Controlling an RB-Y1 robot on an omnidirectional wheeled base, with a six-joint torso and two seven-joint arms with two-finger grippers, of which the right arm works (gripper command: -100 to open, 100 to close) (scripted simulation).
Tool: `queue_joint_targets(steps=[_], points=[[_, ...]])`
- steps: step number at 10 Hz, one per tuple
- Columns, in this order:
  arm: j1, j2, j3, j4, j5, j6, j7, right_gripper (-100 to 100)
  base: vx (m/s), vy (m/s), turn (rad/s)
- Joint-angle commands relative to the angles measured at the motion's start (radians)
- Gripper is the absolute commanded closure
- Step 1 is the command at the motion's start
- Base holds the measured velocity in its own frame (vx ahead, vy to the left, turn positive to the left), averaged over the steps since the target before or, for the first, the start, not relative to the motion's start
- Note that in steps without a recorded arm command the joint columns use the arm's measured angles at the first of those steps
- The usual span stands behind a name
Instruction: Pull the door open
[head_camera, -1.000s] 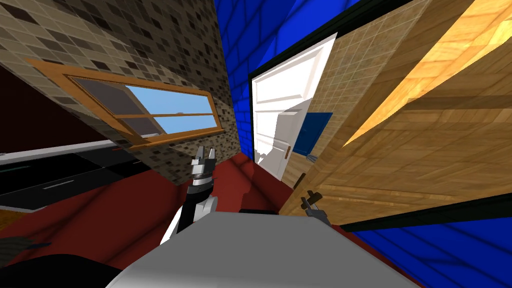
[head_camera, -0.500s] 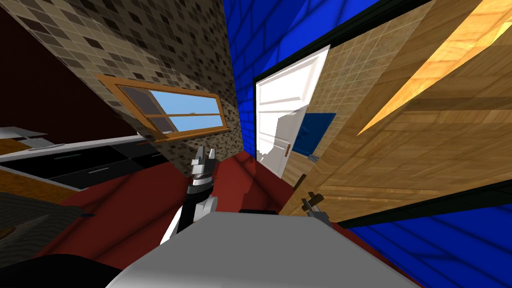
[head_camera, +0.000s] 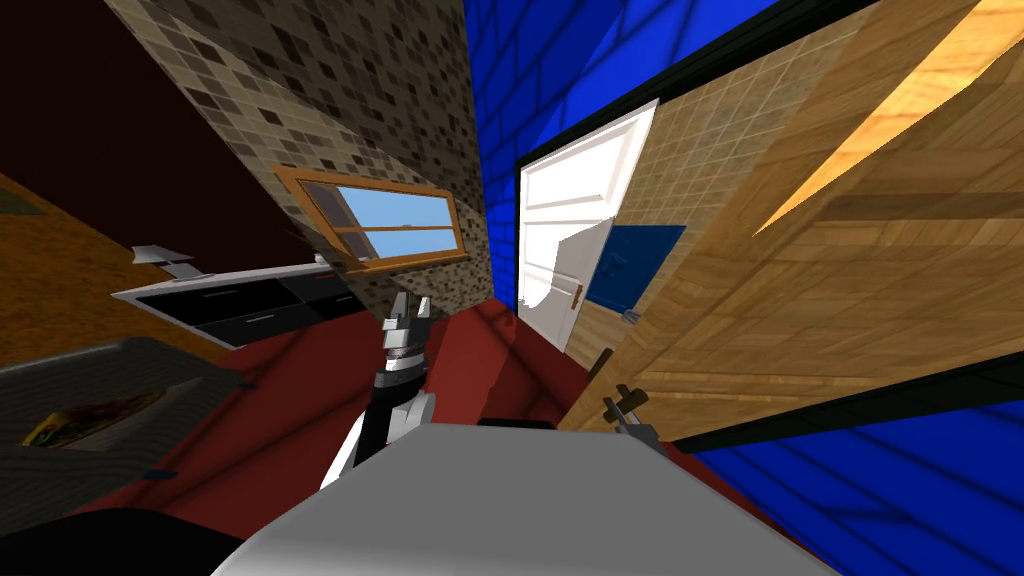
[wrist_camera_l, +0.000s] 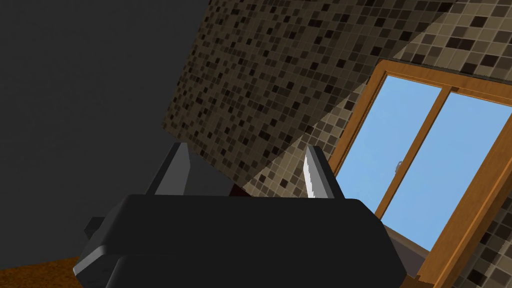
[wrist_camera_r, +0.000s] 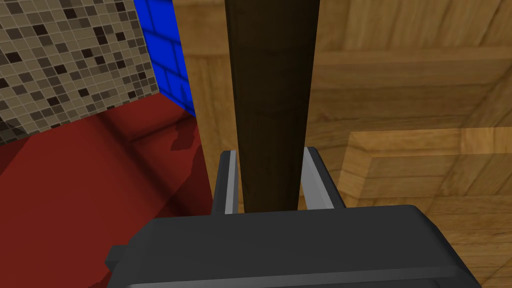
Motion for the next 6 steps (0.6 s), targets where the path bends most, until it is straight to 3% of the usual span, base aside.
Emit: queue_joint_targets(steps=[1, 4, 5, 6], points=[[-0.004, -0.006, 0.005, 0.010, 0.004, -0.019, -0.011, 100, -0.226, -0.033, 0.136], [-0.012, -0.014, 0.015, 0.031, 0.011, -0.041, -0.027, 100, -0.185, -0.049, 0.109], [-0.008, -0.011, 0.015, 0.027, 0.010, -0.027, -0.021, 100, -0.079, -0.023, 0.024], [-0.011, -0.012, 0.022, 0.038, 0.013, -0.036, -0.028, 100, -0.132, -0.019, 0.127]])
